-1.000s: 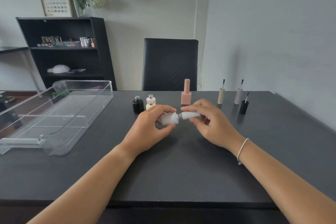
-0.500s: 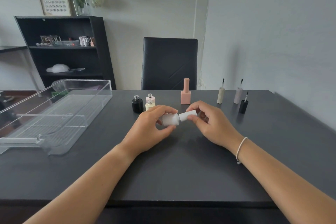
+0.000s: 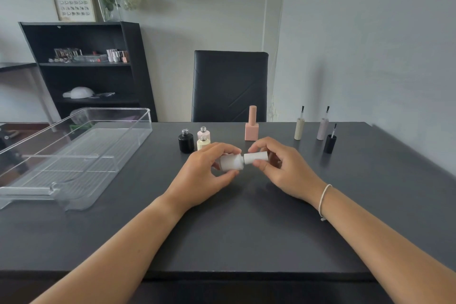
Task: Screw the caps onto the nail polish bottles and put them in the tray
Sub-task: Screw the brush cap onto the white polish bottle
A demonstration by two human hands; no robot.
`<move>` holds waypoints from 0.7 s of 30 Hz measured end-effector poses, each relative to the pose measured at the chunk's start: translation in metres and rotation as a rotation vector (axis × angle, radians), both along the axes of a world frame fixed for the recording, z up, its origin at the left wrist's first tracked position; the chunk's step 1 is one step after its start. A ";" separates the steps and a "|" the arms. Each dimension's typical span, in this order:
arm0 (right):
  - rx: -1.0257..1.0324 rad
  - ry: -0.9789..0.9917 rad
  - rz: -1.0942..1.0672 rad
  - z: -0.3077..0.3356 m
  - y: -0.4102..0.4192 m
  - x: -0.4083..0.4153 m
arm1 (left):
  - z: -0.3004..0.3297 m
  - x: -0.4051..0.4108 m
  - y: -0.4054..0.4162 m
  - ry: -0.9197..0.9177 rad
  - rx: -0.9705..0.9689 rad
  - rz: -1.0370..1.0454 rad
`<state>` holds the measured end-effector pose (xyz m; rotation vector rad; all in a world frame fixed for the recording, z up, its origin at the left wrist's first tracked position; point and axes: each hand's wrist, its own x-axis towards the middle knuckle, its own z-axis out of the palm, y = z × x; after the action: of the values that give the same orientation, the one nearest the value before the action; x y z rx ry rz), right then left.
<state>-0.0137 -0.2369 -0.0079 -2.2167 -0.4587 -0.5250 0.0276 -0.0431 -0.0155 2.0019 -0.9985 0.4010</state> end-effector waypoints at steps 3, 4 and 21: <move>-0.020 0.008 0.013 0.000 -0.001 -0.001 | 0.000 0.000 0.000 -0.002 0.004 -0.002; -0.024 0.005 0.009 0.000 -0.002 0.000 | 0.000 0.000 0.000 0.000 0.007 -0.003; -0.006 0.017 -0.035 0.000 -0.003 -0.001 | 0.001 -0.002 0.000 0.018 -0.019 0.016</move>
<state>-0.0142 -0.2401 -0.0082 -2.2366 -0.4143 -0.5236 0.0258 -0.0428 -0.0144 1.9943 -0.9644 0.3988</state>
